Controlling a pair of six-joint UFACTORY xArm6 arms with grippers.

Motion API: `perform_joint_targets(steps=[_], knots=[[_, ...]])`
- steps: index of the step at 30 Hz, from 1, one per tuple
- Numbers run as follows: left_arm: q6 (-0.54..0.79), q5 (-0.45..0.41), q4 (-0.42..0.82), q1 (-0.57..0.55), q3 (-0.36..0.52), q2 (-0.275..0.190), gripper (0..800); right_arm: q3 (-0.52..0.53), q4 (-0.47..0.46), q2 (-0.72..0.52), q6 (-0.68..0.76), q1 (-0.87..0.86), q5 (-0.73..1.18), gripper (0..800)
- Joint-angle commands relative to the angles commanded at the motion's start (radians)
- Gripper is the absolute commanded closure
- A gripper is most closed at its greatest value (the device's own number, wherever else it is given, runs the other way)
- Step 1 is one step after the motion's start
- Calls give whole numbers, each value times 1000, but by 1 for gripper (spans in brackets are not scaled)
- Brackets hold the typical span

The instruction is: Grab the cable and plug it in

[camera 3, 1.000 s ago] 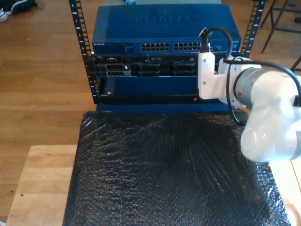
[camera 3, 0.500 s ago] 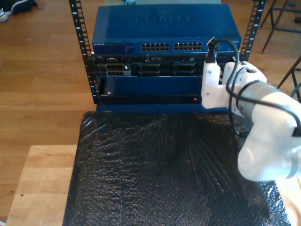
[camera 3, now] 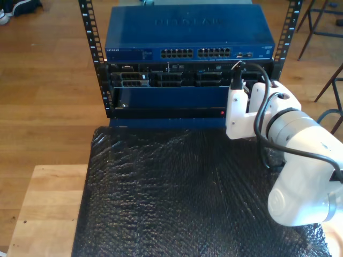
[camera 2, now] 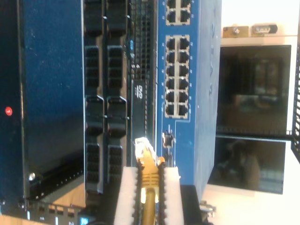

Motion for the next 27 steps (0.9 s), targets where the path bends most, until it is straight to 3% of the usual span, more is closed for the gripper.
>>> perform_joint_targets(steps=[15, 27], knots=[[0, 0, 0, 0, 0, 0, 0, -9, 2, 57, 2, 3, -44, 800], [0, 0, 0, 0, 0, 0, 0, -115, -3, 175, 9, 3, -98, 800]])
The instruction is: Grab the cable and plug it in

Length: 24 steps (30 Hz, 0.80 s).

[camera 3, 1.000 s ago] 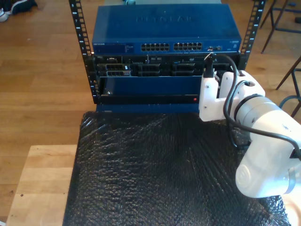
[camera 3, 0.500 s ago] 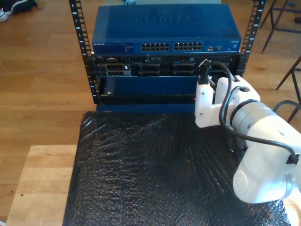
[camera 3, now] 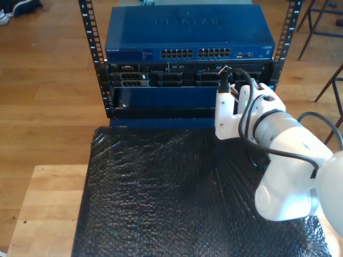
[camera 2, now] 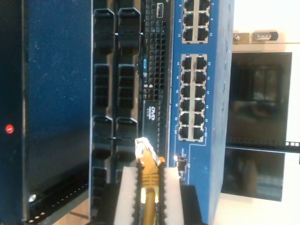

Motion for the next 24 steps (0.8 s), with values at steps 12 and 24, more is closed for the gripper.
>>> perform_joint_targets(steps=[12, 24], knots=[[0, 0, 0, 0, 0, 0, 0, -38, -11, 94, -2, 0, -157, 800], [0, 0, 0, 0, 0, 0, 0, -166, -8, 253, 17, -5, -284, 800]])
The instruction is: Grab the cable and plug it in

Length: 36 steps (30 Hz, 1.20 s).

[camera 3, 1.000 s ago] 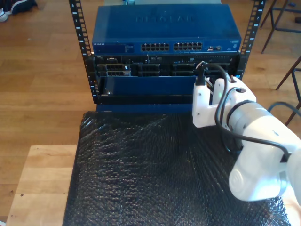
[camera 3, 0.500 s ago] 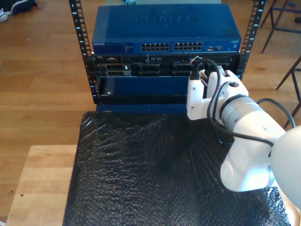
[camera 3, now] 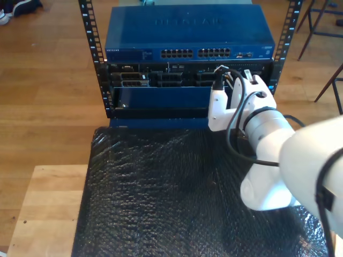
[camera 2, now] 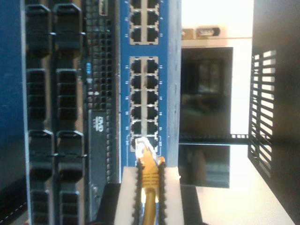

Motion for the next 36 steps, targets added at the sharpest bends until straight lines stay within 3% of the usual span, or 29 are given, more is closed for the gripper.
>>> perform_joint_targets(steps=[9, 24, 36], knots=[[0, 0, 0, 0, 0, 0, 0, -69, 6, 94, -2, 0, -112, 800], [0, 0, 0, 0, 0, 0, 0, -97, 37, 170, -3, 0, -242, 800], [0, 0, 0, 0, 0, 0, 0, -209, 75, 272, -5, 0, -253, 800]])
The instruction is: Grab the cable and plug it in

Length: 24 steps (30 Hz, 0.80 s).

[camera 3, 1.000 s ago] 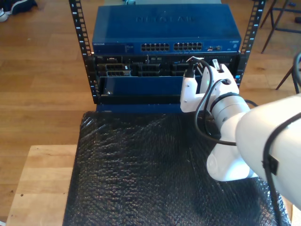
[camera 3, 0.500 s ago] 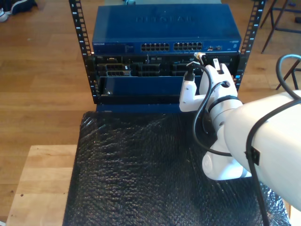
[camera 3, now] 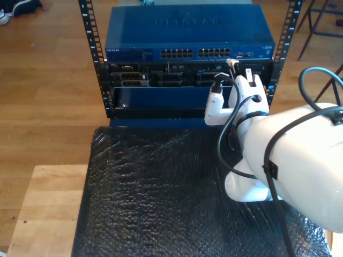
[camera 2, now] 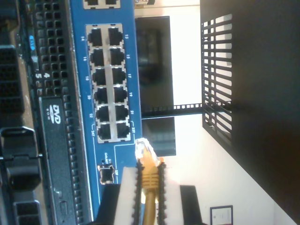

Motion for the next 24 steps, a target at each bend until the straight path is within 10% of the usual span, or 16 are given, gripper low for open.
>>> perform_joint_targets(steps=[24], knots=[[0, 0, 0, 0, 0, 0, 0, -143, 167, 81, 2, 37, 5, 800]])
